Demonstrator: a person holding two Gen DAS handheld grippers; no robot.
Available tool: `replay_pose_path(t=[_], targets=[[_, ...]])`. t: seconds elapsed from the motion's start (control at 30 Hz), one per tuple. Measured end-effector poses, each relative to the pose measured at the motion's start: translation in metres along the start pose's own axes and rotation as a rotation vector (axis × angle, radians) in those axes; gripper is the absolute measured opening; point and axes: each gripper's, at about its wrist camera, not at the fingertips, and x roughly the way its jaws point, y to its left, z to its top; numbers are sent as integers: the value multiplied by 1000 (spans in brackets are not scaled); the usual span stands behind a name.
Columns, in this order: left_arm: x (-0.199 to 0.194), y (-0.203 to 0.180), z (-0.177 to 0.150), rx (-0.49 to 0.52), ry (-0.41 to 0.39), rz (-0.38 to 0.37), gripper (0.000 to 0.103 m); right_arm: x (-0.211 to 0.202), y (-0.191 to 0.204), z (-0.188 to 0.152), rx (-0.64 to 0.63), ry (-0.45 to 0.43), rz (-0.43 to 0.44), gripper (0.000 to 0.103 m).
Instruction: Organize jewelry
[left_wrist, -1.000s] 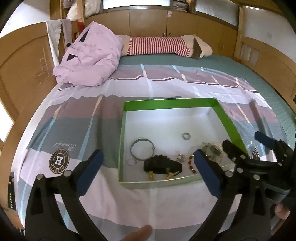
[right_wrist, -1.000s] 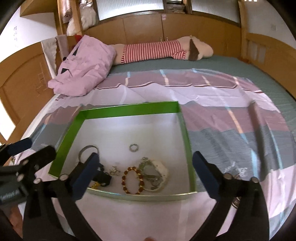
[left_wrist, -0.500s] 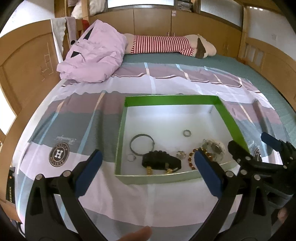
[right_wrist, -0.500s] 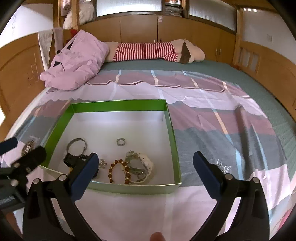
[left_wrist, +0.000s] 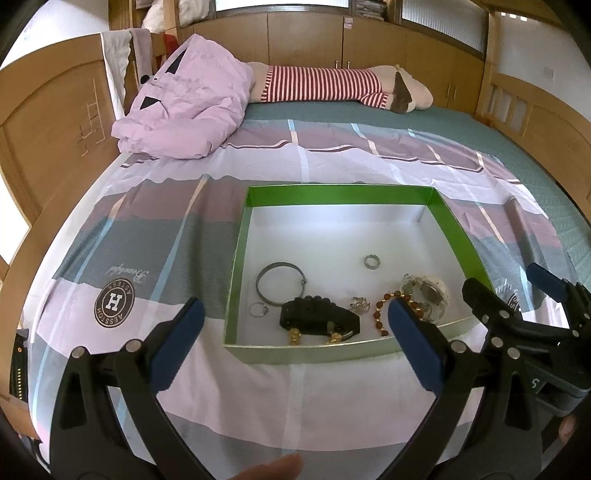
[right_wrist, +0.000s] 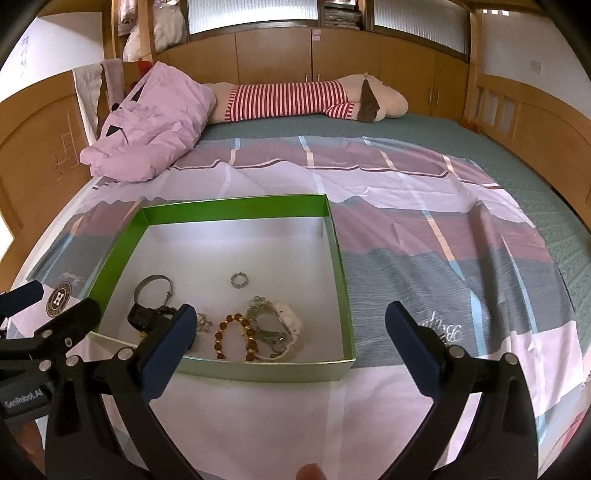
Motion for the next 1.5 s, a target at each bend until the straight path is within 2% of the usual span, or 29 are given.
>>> replay_pose_path(t=[1.5], targets=[[1,-2,-3,8,11,2,101,3,-3,-2,-3,10,-5,102]])
